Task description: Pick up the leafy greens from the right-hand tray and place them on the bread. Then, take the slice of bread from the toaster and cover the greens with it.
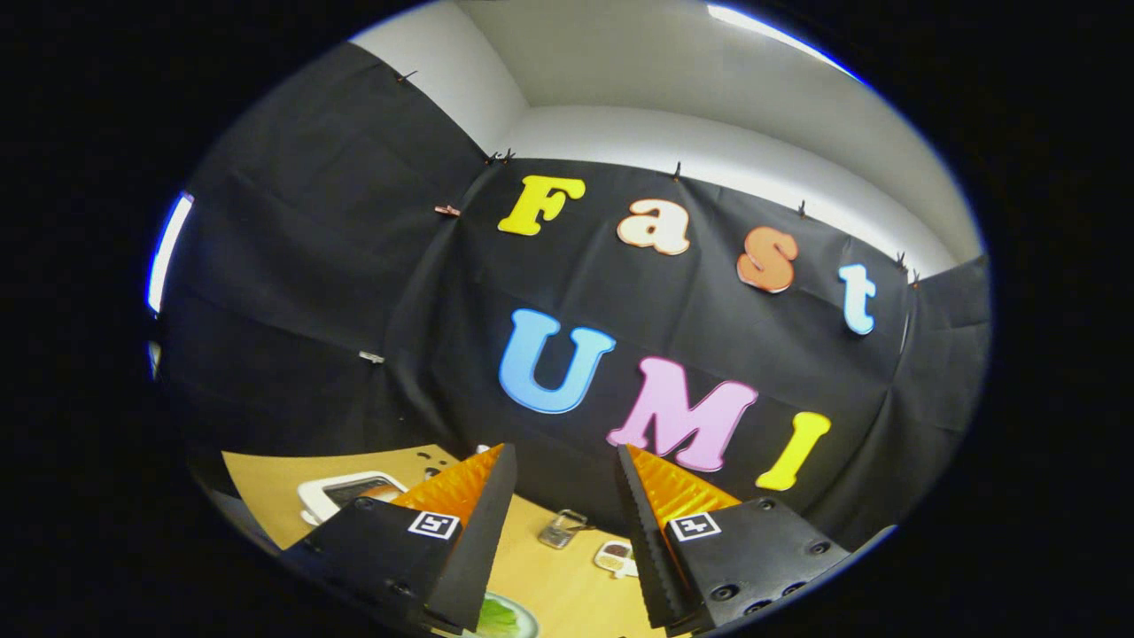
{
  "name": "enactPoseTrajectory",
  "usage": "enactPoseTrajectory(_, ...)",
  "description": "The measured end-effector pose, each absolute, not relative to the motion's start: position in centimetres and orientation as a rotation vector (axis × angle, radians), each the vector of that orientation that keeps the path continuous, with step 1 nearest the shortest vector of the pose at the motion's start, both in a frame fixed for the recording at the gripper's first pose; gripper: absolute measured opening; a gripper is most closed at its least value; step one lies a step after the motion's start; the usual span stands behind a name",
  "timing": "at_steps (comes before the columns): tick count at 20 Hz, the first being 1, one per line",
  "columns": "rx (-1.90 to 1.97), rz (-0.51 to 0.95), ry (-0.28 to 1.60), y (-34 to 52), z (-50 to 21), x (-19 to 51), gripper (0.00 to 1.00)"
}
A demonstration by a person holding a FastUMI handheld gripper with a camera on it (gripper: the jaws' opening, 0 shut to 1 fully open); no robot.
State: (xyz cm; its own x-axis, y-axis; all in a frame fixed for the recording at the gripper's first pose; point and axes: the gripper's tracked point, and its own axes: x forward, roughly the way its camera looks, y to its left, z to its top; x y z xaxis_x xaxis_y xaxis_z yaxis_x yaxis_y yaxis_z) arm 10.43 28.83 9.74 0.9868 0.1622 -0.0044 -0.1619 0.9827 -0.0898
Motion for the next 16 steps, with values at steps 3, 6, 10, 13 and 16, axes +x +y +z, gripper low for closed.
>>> enactPoseTrajectory(3, 0.115, 0.267, 0.089, 35.0, 8.2, 12.5, 0.71)
enactPoseTrajectory(6, 0.171, 0.317, 0.187, 39.4, 5.2, 14.8, 0.71)
enactPoseTrajectory(10, 0.168, 0.354, 0.324, 45.5, -0.3, 18.4, 0.71)
enactPoseTrajectory(13, 0.134, 0.333, 0.41, 48.4, -4.5, 20.5, 0.71)
enactPoseTrajectory(16, 0.136, 0.299, 0.537, 50.8, -9.5, 21.8, 0.71)
